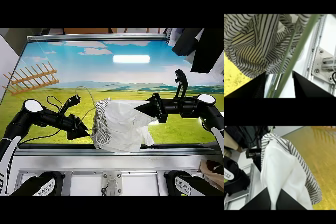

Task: Fold the clothes and pants, and hang the long-sleeved shirts on hangers.

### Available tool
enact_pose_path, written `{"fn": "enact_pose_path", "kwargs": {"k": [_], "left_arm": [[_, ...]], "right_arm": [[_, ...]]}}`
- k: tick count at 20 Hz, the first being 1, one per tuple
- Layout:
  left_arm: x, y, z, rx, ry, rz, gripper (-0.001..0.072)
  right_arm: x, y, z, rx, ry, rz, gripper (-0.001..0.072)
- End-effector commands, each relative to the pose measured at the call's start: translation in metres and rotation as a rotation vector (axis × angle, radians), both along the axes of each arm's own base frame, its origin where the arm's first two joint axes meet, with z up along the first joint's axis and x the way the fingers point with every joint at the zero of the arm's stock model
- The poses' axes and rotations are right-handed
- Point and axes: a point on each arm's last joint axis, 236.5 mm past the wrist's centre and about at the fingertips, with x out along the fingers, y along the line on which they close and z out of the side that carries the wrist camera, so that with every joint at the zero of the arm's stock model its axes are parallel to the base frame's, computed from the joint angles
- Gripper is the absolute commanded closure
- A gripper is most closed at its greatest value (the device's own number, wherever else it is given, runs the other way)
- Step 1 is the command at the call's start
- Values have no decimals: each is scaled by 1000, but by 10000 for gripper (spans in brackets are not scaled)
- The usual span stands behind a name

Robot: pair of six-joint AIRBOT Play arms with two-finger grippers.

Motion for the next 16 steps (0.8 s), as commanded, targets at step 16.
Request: {"fn": "enact_pose_path", "kwargs": {"k": [16], "left_arm": [[8, 0, 0, 2, 3, 46, 372]], "right_arm": [[9, 18, 8, 33, -2, -34, 704]]}}
